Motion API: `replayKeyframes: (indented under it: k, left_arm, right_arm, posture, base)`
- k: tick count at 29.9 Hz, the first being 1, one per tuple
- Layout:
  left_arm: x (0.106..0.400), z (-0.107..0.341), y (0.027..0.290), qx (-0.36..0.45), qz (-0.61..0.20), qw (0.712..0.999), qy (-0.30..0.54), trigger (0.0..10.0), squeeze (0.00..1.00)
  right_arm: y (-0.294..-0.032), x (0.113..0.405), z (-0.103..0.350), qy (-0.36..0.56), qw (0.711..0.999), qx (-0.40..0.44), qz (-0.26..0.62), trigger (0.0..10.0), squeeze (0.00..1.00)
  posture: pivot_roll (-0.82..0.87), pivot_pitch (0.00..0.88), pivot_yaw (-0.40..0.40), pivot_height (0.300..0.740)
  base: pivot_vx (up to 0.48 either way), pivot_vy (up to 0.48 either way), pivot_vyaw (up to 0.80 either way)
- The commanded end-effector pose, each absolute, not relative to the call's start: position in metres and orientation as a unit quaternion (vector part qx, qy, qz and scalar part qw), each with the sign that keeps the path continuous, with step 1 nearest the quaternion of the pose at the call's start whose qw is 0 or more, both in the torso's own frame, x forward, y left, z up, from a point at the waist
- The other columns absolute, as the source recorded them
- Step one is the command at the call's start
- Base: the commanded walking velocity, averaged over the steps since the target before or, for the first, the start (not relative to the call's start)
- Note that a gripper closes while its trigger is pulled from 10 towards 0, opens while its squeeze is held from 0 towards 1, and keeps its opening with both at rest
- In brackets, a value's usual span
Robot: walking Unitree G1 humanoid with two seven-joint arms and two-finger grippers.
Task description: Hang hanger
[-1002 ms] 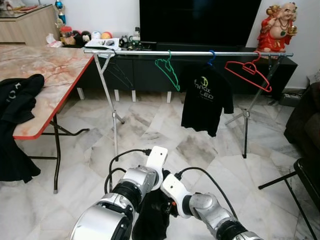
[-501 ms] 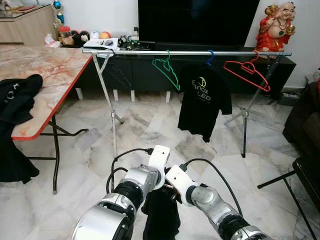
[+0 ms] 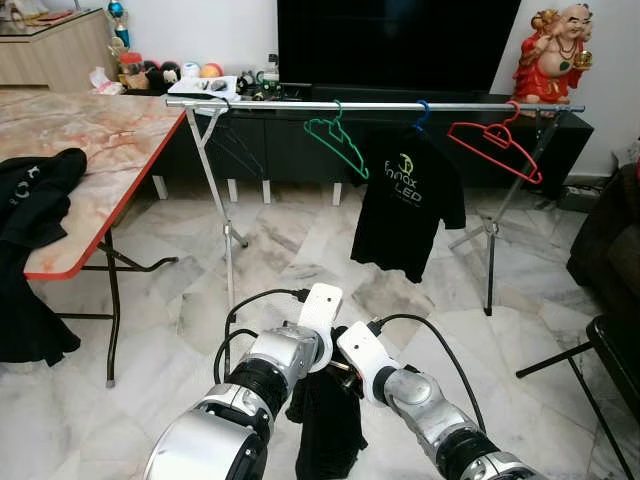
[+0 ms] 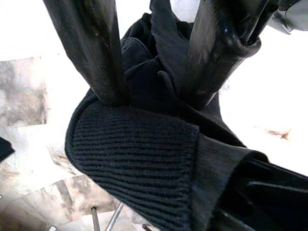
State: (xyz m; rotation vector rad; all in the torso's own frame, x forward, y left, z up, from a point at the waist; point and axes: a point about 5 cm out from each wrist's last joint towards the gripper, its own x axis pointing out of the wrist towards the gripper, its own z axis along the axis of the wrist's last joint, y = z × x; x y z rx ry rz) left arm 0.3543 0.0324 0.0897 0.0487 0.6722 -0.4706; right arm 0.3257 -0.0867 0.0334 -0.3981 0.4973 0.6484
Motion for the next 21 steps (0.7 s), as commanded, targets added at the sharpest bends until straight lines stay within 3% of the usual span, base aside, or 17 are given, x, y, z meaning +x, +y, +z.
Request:
replayKeyframes:
  k: [1,10,15,21]
  left_arm:
    - [0.343,0.079,0.022,0.035,-0.267,0.895,0.356,10.0,0.0]
    - [0.339,0.071,0.026,0.071,-0.28,0.885,0.365,10.0,0.0]
    - [0.343,0.067,0.044,0.109,-0.25,0.896,0.349,10.0,0.0]
    - [0.353,0.079,0.049,0.105,-0.235,0.926,0.277,10.0,0.0]
  right_arm:
    - [-0.101,0.335,0.042,0.233,0.918,-0.167,0.273,10.0,0.0]
    - [-0.105,0.336,0.044,0.233,0.918,-0.151,0.282,10.0,0.0]
    - [-0.112,0.326,0.034,0.27,0.886,-0.172,0.336,10.0,0.0]
    - [-0.116,0.305,0.013,0.326,0.816,-0.24,0.413,10.0,0.0]
  posture:
    - [0.07,0.0,-0.007,0.74]
    - [0.07,0.0,-0.003,0.74]
    - [0.07,0.0,0.006,0.74]
    - [0.06,0.0,0.011,0.74]
  base:
    - [0.0,0.0,0.0]
    - [0.0,0.0,0.0]
    - [0.0,0.0,0.0]
    - [0.0,0.0,0.0]
